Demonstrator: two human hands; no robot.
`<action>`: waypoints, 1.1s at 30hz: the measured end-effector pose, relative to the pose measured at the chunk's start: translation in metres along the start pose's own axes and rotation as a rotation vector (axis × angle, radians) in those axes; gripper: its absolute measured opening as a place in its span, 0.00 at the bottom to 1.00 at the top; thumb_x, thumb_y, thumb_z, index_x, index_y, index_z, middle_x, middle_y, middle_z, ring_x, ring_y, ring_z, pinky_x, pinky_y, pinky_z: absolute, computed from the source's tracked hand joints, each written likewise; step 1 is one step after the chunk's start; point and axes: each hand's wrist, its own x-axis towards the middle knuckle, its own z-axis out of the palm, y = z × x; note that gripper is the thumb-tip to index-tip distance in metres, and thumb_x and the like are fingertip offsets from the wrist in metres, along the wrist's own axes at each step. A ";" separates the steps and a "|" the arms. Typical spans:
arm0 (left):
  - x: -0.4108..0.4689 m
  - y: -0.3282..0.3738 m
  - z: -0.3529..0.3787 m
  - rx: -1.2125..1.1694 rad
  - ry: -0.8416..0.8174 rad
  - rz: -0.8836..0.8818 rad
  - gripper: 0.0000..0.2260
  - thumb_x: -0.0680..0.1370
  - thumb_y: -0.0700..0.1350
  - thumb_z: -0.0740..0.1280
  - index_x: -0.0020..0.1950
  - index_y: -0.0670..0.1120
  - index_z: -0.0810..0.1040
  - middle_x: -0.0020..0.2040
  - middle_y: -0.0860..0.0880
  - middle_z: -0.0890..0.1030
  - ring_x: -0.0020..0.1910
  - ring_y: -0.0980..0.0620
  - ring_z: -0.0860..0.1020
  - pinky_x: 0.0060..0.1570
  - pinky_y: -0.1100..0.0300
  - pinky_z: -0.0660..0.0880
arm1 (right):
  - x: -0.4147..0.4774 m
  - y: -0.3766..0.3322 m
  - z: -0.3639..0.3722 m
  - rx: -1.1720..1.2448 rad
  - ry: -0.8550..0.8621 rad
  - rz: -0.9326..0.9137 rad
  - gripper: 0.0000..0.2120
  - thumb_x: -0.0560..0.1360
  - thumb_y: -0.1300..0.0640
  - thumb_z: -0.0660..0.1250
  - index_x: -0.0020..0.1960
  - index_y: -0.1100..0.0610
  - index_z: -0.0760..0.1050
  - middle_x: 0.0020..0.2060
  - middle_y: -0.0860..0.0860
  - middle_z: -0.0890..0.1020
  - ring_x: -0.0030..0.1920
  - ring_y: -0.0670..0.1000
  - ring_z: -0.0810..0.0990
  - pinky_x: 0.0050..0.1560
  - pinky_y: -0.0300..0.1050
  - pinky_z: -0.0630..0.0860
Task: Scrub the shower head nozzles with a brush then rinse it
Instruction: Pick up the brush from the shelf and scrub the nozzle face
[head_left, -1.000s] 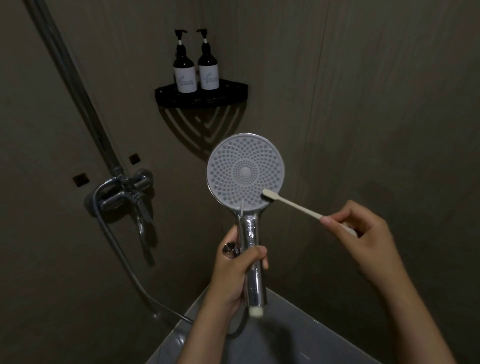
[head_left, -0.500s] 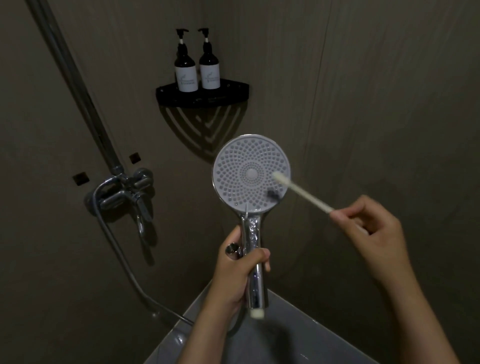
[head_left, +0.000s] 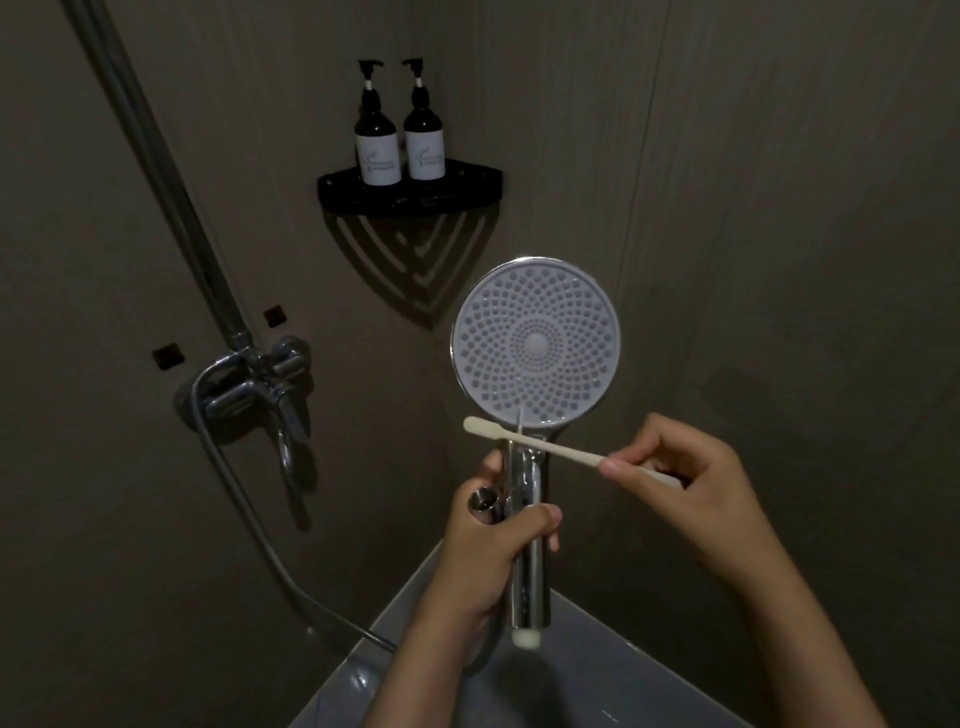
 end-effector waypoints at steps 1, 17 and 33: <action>0.000 0.000 0.000 -0.010 0.005 -0.009 0.25 0.60 0.35 0.72 0.56 0.41 0.72 0.32 0.47 0.75 0.25 0.51 0.75 0.27 0.62 0.74 | 0.000 -0.001 0.000 0.009 0.009 -0.005 0.13 0.63 0.45 0.74 0.34 0.53 0.76 0.33 0.63 0.78 0.32 0.51 0.72 0.33 0.42 0.68; 0.000 0.001 -0.006 0.037 -0.068 0.024 0.22 0.63 0.35 0.71 0.56 0.44 0.77 0.28 0.52 0.73 0.27 0.53 0.74 0.28 0.62 0.73 | 0.004 0.006 -0.019 -0.074 0.559 -0.031 0.07 0.74 0.59 0.67 0.39 0.60 0.73 0.34 0.60 0.76 0.33 0.50 0.72 0.32 0.45 0.70; -0.006 0.003 0.000 0.068 -0.109 0.057 0.17 0.59 0.41 0.72 0.46 0.47 0.79 0.28 0.52 0.72 0.24 0.53 0.73 0.26 0.63 0.72 | 0.014 -0.014 0.000 -0.052 0.425 -0.083 0.08 0.73 0.58 0.69 0.38 0.60 0.73 0.30 0.52 0.75 0.31 0.42 0.70 0.30 0.32 0.66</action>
